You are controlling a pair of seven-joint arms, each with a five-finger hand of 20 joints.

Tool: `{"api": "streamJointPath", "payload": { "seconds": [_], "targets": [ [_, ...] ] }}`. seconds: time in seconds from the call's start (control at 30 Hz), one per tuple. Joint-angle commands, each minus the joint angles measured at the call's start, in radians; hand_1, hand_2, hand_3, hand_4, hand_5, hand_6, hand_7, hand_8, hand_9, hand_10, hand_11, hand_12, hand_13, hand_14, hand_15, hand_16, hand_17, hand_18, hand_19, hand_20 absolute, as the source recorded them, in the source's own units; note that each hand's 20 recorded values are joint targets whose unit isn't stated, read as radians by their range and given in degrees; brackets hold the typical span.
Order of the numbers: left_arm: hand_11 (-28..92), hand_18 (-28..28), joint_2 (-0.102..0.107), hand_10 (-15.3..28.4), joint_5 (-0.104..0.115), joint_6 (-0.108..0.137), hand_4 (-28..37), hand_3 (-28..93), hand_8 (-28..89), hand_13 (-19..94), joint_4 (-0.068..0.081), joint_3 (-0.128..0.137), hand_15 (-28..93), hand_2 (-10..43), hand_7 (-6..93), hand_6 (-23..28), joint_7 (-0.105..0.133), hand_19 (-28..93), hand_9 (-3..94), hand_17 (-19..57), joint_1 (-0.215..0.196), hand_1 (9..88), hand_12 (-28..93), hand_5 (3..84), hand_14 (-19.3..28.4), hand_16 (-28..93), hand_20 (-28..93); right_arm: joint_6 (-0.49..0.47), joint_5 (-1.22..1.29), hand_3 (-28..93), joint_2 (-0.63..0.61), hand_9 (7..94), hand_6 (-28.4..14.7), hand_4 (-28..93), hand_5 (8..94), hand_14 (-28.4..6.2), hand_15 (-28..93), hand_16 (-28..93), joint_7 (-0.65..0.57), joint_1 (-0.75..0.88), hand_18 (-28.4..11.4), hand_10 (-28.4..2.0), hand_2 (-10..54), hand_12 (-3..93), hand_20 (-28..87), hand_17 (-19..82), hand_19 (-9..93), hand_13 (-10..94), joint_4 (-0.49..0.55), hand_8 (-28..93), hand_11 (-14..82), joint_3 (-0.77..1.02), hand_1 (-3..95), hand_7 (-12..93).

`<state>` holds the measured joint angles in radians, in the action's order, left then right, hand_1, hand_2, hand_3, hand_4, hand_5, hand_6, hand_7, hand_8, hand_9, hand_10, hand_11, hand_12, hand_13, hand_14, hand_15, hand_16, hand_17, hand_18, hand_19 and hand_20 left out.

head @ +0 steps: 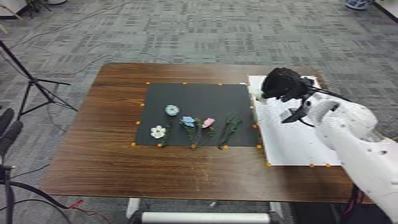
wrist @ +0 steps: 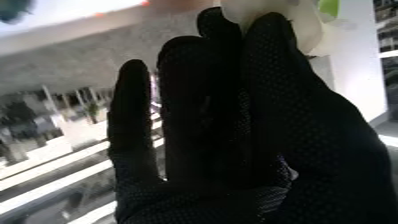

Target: Arrange flowers

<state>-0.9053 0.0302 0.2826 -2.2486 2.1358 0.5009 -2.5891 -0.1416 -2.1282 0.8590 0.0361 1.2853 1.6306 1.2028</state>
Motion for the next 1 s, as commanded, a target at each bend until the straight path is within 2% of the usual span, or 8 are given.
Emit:
{"api": "streamJointPath", "payload": {
  "seconds": [0.03,0.17,0.27,0.33,0.6,0.83,0.93,1.0],
  "targets": [
    [10,9.3,-0.008,11.8,-0.008,-0.012,-28.3,68,-7,20,-0.002,-0.001,19,18.8,7.1,7.4,-0.008,18,29.8,-4.9,0.011,19.7,12,35.1,12.1,-3,9,-0.046,-0.161,63,0.086,87.4,4.4,-28,78.2,-1.3,50,43,-0.024,-0.029,-17.6,-5.1,-9.5,34.8,38,28,68,72,0.03,-2,5.4,-0.066,60.6,31],
    [10,9.3,-0.009,11.8,-0.01,-0.013,-28.3,68,-7,20,0.0,-0.01,19,18.8,7.1,7.4,-0.007,18,29.8,-4.9,0.016,19.7,12,35.1,12.1,-3,9,-0.032,-0.185,63,0.119,87.4,4.4,-28,78.1,-1.6,50,44,-0.036,-0.045,-17.9,-5.1,-9.5,34.8,39,28,69,72,0.016,-2,5.4,-0.107,60.4,31],
    [10,9.2,-0.003,11.8,-0.016,-0.021,-28.3,68,-7,20,0.011,-0.029,18,18.8,7.1,7.4,-0.009,18,29.8,-4.8,0.032,19.8,12,35.1,12.0,-2,9,-0.025,-0.186,63,0.129,87.4,4.3,-28,78.2,-1.6,50,44,-0.037,-0.044,-18.0,-5.1,-9.5,34.7,39,28,69,72,0.012,-2,5.4,-0.122,60.3,31],
    [10,9.2,-0.003,11.8,-0.027,-0.029,-28.3,68,-7,20,0.011,-0.025,18,18.8,7.1,7.4,-0.008,17,29.8,-4.8,0.026,19.9,12,35.1,12.1,-2,9,-0.055,-0.197,63,0.141,87.4,4.3,-28,78.2,-1.7,50,44,-0.034,-0.036,-18.1,-5.1,-9.5,34.7,39,28,69,72,0.012,-1,5.4,-0.109,60.5,31],
    [10,9.3,-0.018,11.7,-0.03,-0.02,-28.3,68,-7,20,0.002,0.001,18,18.9,6.9,7.3,-0.004,17,29.7,-4.9,0.005,19.9,12,35.0,12.0,-2,9,-0.09,-0.242,63,0.123,87.4,4.2,-28,78.5,-1.5,49,44,-0.038,-0.026,-18.2,-5.1,-9.5,34.6,39,28,69,72,0.025,-2,5.4,-0.111,60.7,30],
    [9,9.3,-0.001,11.7,-0.024,-0.017,-28.3,69,-7,20,0.005,0.0,18,18.8,6.8,7.2,0.008,17,29.6,-4.8,0.01,20.0,12,34.9,12.0,-2,9,-0.126,-0.247,63,0.125,86.6,4.3,-28,77.6,-1.3,48,45,-0.029,-0.007,-18.2,-5.0,-9.5,34.6,38,28,68,71,0.031,-2,5.2,-0.109,60.5,31],
    [9,9.3,-0.005,11.8,-0.031,-0.009,-28.3,69,-7,20,0.005,0.003,18,18.7,6.8,7.3,0.006,17,29.5,-4.8,0.012,20.0,12,34.9,12.0,-2,10,-0.129,-0.241,64,0.13,85.5,4.2,-28,75.8,-1.0,48,45,-0.032,-0.012,-18.3,-5.0,-9.5,34.3,38,27,68,71,0.027,-2,5.1,-0.115,59.9,31],
    [9,9.3,-0.005,11.7,-0.039,0.008,-28.3,69,-7,20,0.001,0.0,18,18.7,6.7,7.2,0.012,17,28.3,-4.9,0.012,20.0,12,34.7,12.0,-2,10,-0.135,-0.235,65,0.13,83.7,4.0,-28,73.9,-0.7,47,45,-0.033,-0.005,-18.3,-5.2,-9.5,33.7,38,27,67,70,0.035,-2,4.9,-0.111,59.2,31]
  ]
}}
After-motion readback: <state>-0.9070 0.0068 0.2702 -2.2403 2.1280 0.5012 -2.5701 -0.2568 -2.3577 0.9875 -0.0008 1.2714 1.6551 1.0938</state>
